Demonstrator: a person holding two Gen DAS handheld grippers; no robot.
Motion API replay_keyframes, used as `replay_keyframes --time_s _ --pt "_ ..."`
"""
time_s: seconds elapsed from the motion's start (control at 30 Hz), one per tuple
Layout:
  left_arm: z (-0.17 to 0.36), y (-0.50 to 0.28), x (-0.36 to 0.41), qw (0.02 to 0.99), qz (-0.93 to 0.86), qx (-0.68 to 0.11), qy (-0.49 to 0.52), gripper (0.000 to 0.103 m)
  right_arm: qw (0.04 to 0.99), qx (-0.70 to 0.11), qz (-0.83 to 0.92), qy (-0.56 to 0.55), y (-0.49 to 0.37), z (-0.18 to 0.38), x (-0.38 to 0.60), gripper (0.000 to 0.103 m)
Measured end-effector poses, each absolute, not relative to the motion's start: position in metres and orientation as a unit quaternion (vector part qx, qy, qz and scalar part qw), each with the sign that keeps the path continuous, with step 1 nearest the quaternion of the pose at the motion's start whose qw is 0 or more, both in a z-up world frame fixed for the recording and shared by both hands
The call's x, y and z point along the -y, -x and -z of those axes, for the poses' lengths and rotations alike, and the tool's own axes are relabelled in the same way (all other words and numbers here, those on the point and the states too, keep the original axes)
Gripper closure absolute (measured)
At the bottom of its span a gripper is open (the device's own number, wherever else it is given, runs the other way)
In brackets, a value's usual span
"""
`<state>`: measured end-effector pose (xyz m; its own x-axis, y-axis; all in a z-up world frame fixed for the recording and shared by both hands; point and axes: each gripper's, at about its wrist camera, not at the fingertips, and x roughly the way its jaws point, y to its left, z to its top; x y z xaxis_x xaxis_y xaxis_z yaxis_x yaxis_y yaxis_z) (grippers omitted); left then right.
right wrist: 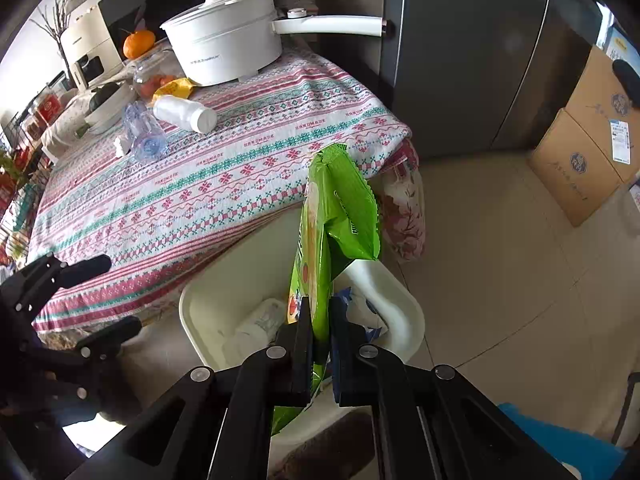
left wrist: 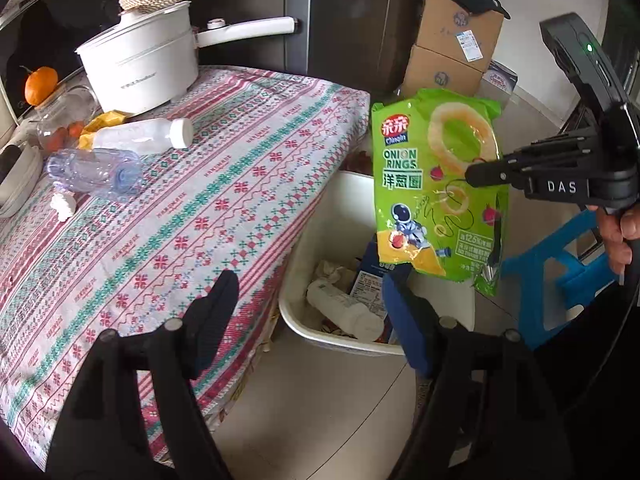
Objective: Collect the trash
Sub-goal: 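Carry the bag with the right tool into the bin while the left tool drops the bottle there, then grasp the crumpled white tissue with the left tool while the right tool grasps the clear water bottle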
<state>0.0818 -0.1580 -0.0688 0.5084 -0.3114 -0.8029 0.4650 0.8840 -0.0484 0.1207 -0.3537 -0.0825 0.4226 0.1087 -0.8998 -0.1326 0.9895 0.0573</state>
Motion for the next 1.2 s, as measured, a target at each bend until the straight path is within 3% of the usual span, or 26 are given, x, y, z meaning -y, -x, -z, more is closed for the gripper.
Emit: replay_keyframes --time_s 0.3,0.4,0.47,0.53,0.57,1.1,1.2 --pt "0.061 -0.091 0.119 0.880 0.163 -0.441 -0.070 0.019 0.824 -0.561 -0.074 0.017 -0.126 0.095 0.343 0.094" --pt "0.059 -0.093 0.107 0.883 0.146 -0.440 -0.068 0.016 0.820 -0.567 -0.077 0.003 -0.129 0.096 0.341 0.084" --pt "0.059 -0.095 0.099 0.885 0.136 -0.441 -0.066 0.016 0.819 -0.568 -0.074 -0.010 -0.131 0.095 0.341 0.063" --pt "0.058 -0.097 0.091 0.886 0.126 -0.442 -0.062 0.015 0.825 -0.560 -0.074 -0.015 -0.133 0.090 0.339 0.047" --pt "0.058 -0.098 0.086 0.887 0.122 -0.442 -0.059 0.015 0.828 -0.556 -0.075 -0.015 -0.133 0.087 0.337 0.044" --pt "0.062 -0.164 -0.022 0.900 0.032 -0.434 -0.008 0.015 0.842 -0.525 -0.122 -0.023 -0.156 0.069 0.283 0.033" --pt "0.074 -0.185 -0.042 0.900 0.025 -0.435 0.001 0.020 0.842 -0.522 -0.133 -0.023 -0.163 0.068 0.271 0.033"
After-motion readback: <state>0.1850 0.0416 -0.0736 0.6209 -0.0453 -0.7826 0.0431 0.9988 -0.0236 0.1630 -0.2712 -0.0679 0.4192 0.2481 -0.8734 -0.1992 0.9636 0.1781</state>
